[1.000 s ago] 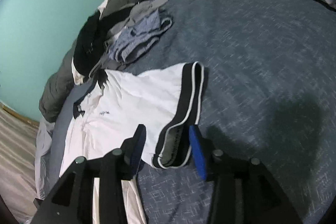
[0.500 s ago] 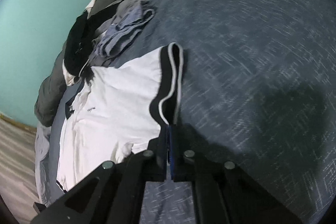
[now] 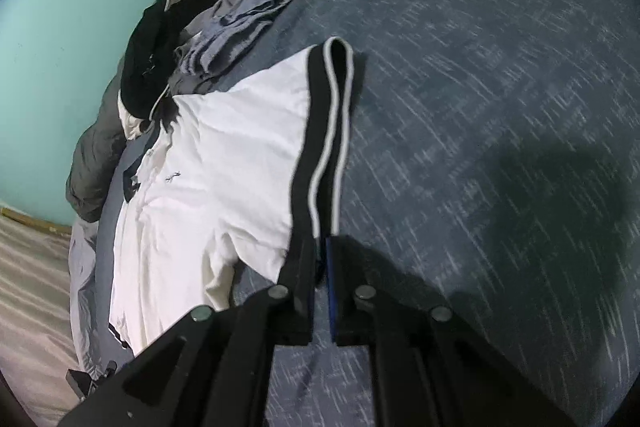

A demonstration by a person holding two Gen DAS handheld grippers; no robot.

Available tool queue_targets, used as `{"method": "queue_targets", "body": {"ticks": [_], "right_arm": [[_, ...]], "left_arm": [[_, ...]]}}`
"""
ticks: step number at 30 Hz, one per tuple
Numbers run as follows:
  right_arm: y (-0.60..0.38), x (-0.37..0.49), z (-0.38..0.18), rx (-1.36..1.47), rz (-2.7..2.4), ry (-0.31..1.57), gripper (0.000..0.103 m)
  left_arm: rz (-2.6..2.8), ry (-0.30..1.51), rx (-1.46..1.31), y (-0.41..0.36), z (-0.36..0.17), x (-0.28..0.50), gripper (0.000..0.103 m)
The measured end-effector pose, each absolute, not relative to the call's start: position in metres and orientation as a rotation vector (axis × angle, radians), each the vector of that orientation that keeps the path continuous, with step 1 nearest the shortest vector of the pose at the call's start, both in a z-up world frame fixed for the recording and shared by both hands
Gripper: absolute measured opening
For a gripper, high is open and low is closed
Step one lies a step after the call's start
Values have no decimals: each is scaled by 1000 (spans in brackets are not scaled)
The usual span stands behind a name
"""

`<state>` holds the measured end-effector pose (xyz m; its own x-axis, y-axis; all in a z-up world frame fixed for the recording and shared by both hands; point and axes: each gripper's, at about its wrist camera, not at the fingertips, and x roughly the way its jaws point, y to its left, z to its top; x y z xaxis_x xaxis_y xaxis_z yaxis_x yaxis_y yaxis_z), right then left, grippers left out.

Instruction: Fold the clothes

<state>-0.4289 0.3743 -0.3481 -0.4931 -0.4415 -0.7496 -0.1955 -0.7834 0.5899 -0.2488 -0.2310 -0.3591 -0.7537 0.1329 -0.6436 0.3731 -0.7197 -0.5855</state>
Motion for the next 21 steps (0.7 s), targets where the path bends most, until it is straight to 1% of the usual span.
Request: {"method": "queue_targets", "body": {"ticks": [4, 8, 11, 13, 17, 21], "right_arm": [[379, -421, -337, 1392, -2423, -1021, 5], [369, -431, -335, 1410, -2407, -974, 5], [360, -436, -347, 1538, -2400, -913, 5], [361, -430, -351, 1543, -2408, -920, 5], [370, -419, -341, 1497, -2467, -917, 5], [372, -409, -323, 1520, -2440, -878, 5]], "left_arm": [[-2594, 1106, 1031, -231, -358, -248, 63], [-2595, 1105, 1039, -230, -359, -248, 63], [-2596, 1104, 1039, -230, -359, -249, 63], [-2597, 1103, 1037, -230, -358, -249, 63], [-2602, 1101, 1026, -230, -355, -247, 63], [-2616, 1102, 1023, -222, -348, -246, 63]]}}
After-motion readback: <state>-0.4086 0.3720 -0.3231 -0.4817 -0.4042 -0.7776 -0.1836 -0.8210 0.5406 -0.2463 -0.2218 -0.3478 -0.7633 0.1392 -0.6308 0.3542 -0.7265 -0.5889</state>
